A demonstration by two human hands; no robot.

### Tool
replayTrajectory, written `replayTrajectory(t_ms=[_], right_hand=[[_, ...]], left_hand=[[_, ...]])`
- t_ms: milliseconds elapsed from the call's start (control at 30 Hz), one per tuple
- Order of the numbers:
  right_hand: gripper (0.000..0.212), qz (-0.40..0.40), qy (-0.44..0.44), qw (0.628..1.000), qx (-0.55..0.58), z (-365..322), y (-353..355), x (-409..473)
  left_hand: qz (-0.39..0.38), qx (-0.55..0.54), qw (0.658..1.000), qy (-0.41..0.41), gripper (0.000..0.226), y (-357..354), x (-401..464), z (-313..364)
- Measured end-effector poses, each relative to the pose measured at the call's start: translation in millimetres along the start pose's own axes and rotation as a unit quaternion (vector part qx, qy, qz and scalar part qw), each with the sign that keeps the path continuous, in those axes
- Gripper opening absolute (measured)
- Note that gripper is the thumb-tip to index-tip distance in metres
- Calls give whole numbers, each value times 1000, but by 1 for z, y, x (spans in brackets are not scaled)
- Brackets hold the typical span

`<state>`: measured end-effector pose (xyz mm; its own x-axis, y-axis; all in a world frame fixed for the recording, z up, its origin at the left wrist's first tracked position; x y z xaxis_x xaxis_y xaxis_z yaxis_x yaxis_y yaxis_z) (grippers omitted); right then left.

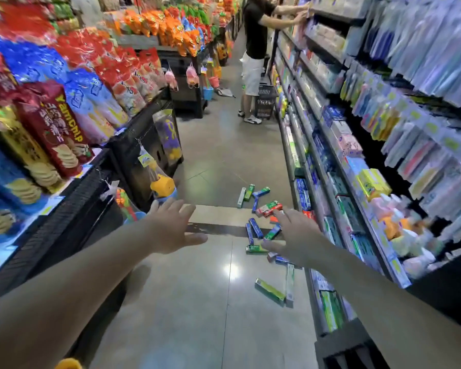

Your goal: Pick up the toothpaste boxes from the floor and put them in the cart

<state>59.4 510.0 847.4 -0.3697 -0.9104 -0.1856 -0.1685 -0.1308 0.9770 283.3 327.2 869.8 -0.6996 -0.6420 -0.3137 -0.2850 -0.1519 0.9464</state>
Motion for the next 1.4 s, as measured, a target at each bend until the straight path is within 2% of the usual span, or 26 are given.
replayTrajectory(t_ms=[267, 500, 633, 667, 800, 967, 1200, 1267, 1400], right_hand=[[94, -36, 52, 998, -9, -8, -13, 121], [91, -49, 43, 998, -19, -42, -9, 253], [92, -73, 23, 997, -7, -64, 6, 319], [91, -70, 18, 997, -11, -67, 8, 336], [93, -60, 4, 998, -9, -68, 11, 392], [93, -63, -14, 998, -1, -56, 14, 457], [94, -82, -21, 996, -12, -32, 12, 550], [94, -84, -40, 996, 6, 3, 13, 615], [90, -99, -54, 994, 11, 26, 27, 666]], left_hand=[[-44, -12, 999, 30, 92, 7, 71, -39], [-50, -38, 998, 30, 96, 5, 178, -122], [-61, -50, 997, 5, 125, 19, 240, -173], [-59, -46, 997, 2, 124, 22, 257, -186], [-41, -33, 999, 8, 93, 28, 321, -227], [-43, -42, 998, -4, 91, 37, 390, -256], [-67, -35, 997, -13, 93, 54, 490, -264], [-87, -41, 995, -14, 92, 67, 564, -262], [-107, -46, 993, -25, 92, 88, 615, -257]])
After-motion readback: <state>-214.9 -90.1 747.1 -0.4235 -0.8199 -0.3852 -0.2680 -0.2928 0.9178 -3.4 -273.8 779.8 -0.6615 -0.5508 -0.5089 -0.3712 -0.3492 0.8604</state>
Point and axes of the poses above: each hand's wrist, its own x-axis towards the middle knuckle, its own y-axis out of the back of the hand, z = x × y, the point moved 2 cm from there along x, towards the middle knuckle, and after that the axes turned 2 degrees about y, right-handed, at the moved point
